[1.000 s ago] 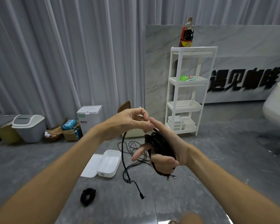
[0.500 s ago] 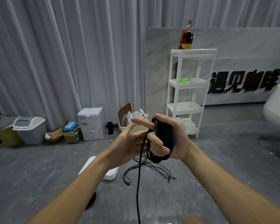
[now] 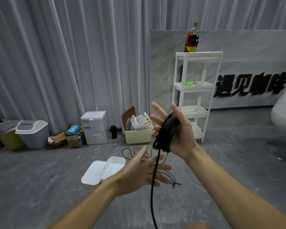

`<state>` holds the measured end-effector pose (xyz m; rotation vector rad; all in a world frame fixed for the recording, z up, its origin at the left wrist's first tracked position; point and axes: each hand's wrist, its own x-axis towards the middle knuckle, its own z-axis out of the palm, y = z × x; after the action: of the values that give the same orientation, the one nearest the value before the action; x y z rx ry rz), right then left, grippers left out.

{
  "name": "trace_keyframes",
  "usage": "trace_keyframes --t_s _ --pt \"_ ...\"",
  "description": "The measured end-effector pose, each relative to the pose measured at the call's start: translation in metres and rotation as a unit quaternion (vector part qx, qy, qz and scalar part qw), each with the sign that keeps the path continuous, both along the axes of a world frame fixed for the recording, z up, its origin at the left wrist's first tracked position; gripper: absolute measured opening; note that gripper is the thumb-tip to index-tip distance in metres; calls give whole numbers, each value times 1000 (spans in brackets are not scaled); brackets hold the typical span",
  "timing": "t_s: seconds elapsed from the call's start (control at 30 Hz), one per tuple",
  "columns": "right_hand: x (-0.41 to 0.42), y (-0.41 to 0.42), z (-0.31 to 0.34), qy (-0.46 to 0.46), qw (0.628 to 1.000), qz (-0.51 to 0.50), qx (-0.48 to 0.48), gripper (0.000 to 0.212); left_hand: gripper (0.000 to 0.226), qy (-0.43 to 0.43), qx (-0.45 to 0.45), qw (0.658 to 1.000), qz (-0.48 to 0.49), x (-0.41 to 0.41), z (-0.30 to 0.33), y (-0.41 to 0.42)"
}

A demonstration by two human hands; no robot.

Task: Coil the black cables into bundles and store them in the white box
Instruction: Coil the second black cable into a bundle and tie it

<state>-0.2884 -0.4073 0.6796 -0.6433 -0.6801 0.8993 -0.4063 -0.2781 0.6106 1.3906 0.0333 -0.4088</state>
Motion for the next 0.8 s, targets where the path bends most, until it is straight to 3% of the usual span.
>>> trace_keyframes --t_s 0.13,0.3,0.37,0.43,0.5,0.73,0.8 --pt "3 5 0 -68 982 -147 -100 61 60 -7 46 998 33 -1 10 1" --pt "5 8 -20 -174 930 -189 -264 65 20 -100 274 954 71 3 36 13" --pt "5 5 -24 -196 904 -169 -341 59 14 -146 363 917 79 6 47 22" --pt "7 2 -25 -154 905 -117 -378 61 7 -176 382 903 84 8 57 27" --pt "6 1 -26 -127 913 -50 -385 64 10 -179 369 909 76 9 62 30" --pt "-2 -7 -17 -204 877 126 -416 95 35 -208 347 914 3 6 82 31" --pt "-10 -1 -11 -201 884 148 -394 81 39 -215 349 912 8 7 86 33"
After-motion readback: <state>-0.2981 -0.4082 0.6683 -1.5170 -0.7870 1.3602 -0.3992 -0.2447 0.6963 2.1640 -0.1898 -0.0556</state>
